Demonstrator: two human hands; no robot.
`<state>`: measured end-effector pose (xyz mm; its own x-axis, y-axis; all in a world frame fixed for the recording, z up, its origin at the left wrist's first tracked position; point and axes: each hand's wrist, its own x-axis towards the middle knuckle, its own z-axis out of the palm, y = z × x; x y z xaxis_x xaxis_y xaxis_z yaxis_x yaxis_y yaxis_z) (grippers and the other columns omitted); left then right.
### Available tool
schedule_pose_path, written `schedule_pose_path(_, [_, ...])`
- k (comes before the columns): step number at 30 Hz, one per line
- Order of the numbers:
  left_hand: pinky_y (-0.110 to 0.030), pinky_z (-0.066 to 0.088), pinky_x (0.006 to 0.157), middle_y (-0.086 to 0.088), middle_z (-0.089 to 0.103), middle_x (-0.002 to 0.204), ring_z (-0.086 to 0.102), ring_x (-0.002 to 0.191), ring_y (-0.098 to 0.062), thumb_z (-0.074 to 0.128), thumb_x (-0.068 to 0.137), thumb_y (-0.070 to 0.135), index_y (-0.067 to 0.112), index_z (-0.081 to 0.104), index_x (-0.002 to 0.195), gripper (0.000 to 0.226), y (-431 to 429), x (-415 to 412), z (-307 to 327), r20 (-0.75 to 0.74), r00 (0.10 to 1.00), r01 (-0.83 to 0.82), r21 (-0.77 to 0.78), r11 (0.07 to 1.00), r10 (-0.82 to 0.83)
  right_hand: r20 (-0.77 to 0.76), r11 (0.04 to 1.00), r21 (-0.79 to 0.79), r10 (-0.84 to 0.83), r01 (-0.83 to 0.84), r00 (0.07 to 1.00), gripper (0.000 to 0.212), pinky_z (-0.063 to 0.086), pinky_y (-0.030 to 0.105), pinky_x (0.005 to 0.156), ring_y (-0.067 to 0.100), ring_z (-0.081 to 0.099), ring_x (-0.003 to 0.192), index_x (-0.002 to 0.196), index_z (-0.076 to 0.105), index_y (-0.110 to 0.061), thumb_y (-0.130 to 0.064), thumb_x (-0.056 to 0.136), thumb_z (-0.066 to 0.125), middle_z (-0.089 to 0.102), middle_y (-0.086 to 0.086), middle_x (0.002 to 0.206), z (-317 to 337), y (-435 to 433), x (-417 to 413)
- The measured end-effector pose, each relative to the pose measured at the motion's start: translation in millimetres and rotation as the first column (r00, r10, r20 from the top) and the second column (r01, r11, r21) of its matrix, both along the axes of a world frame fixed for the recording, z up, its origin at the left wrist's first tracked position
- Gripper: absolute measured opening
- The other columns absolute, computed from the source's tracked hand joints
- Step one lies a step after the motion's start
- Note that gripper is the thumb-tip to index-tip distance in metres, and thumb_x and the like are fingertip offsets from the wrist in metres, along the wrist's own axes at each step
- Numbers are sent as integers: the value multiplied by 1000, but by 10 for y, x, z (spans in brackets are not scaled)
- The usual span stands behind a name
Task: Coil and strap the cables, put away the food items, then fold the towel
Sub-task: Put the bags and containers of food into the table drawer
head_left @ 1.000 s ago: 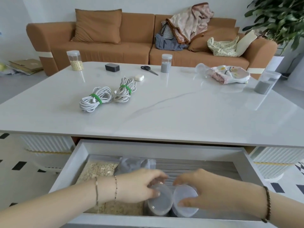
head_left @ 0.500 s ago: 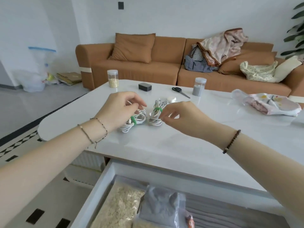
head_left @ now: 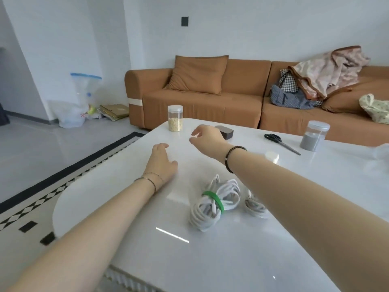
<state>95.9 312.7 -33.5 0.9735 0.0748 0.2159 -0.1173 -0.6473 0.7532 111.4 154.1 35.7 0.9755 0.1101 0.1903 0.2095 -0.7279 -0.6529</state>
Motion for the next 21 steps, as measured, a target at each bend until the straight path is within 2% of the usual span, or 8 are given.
schedule_pose_path(4, [-20, 26, 101, -8, 31, 155, 37, 139, -23, 61, 93, 12, 10, 30, 151, 66, 50, 631, -28, 43, 998, -31, -84, 996, 35, -91, 996, 74, -41, 48, 995, 49, 54, 34, 76, 22, 59, 89, 141, 44, -14, -22, 94, 57, 57, 9, 124, -129, 177, 597])
schedule_pose_path(6, [-18, 25, 97, -6, 35, 152, 38, 138, -22, 61, 91, 8, 11, 32, 150, 66, 60, 912, 5, 103, 994, -30, -145, 989, 45, -66, 994, 99, -47, 53, 997, 56, 51, 31, 67, 19, 58, 82, 147, 37, -17, -19, 94, 56, 55, 12, 129, -110, 265, 862])
schedule_pose_path(11, [-11, 27, 85, -9, 32, 151, 42, 128, -20, 60, 91, 2, 13, 25, 152, 71, 16, 1548, 177, 132, 991, -11, -193, 981, 37, -38, 989, 145, -31, 37, 999, 73, 43, 25, 59, 25, 57, 95, 157, 21, -29, -24, 95, 59, 46, 12, 142, -35, 389, 1421])
schedule_pose_path(15, [-37, 43, 105, -13, 37, 150, 48, 130, -30, 59, 90, -2, 17, 8, 158, 87, -58, 2070, 297, 85, 996, -6, -309, 951, 34, -198, 978, 205, 8, 33, 980, 82, 50, 43, 98, 27, 48, 124, 160, 3, -34, -23, 98, 56, 37, 3, 155, 24, 509, 1822])
schedule_pose_path(17, [-36, 36, 114, -21, 37, 152, 45, 136, -37, 61, 91, 2, 10, 4, 158, 88, -76, 2286, 207, 14, 989, -139, -228, 964, 146, -278, 966, 249, 7, 65, 960, 81, 42, 51, 109, 32, 36, 141, 160, -2, -28, -19, 100, 52, 26, 4, 162, -19, 535, 1974])
schedule_pose_path(19, [-10, 16, 112, -25, 36, 152, 36, 143, -39, 64, 92, 8, 1, 11, 156, 84, -16, 2419, 64, 56, 978, -205, 53, 977, 203, -292, 960, 265, -8, 89, 956, 75, 40, 48, 111, 33, 35, 143, 159, 10, -16, -13, 98, 54, 27, 11, 161, -91, 544, 2087])
schedule_pose_path(20, [-1, 11, 105, -23, 37, 152, 30, 146, -39, 64, 95, 17, -2, 20, 153, 75, -52, 2398, 56, 62, 975, -200, -152, 968, 211, -292, 958, 271, -12, 95, 956, 73, 39, 47, 111, 32, 37, 141, 158, 16, -13, -11, 96, 56, 31, 12, 158, -135, 554, 2122])
schedule_pose_path(21, [-4, 16, 107, -17, 37, 150, 27, 148, -32, 59, 98, 30, -1, 33, 146, 63, -121, 2361, 104, -24, 980, -177, -550, 816, 197, -301, 949, 298, -12, 106, 954, 71, 39, 44, 109, 30, 39, 137, 157, 20, -13, -11, 95, 56, 35, 11, 154, -179, 567, 2144])
